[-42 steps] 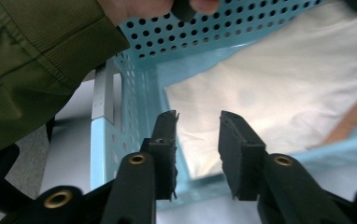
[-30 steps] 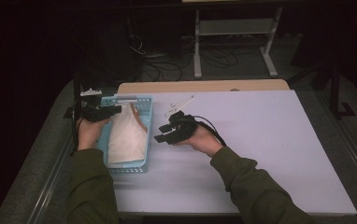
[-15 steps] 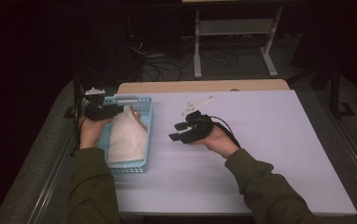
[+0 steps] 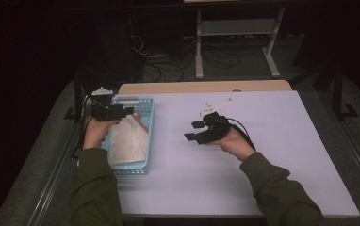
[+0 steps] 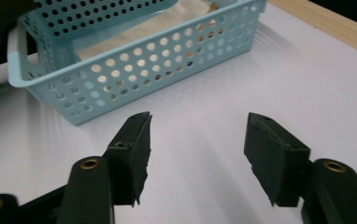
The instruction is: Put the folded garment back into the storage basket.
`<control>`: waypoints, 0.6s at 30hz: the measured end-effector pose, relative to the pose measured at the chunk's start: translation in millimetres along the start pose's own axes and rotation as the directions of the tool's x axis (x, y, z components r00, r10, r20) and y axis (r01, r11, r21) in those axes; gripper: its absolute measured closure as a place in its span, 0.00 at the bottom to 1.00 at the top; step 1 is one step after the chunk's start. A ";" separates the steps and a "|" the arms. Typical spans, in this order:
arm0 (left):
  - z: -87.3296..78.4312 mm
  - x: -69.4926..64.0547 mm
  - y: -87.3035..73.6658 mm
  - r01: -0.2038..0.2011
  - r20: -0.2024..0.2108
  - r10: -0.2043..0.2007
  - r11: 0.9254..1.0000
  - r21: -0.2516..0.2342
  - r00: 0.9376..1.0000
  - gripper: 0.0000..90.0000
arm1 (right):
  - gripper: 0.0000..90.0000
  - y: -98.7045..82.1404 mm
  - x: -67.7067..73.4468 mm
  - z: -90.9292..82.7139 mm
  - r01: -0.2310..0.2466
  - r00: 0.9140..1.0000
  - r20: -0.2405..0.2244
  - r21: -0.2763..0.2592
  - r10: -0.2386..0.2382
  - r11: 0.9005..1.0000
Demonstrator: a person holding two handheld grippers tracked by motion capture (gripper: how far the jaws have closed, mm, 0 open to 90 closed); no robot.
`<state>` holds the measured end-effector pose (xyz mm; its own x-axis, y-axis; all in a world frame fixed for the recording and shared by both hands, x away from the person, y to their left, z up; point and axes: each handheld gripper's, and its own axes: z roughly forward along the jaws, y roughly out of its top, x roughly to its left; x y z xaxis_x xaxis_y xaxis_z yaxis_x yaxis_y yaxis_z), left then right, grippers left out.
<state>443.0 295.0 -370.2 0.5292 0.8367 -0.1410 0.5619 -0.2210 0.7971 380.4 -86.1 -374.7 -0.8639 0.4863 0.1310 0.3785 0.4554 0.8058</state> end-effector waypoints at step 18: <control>3.0 -52.7 8.7 -0.099 0.143 0.102 0.995 -0.028 0.984 0.25 | 0.20 -37.2 -20.2 -48.5 -0.038 0.995 0.094 -0.033 0.041 0.999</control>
<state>421.9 247.4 -357.5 0.6692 0.7295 -0.1415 0.4888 -0.2887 0.8232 367.7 -149.0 -379.4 -0.8127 0.5724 0.1092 0.4001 0.4118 0.8188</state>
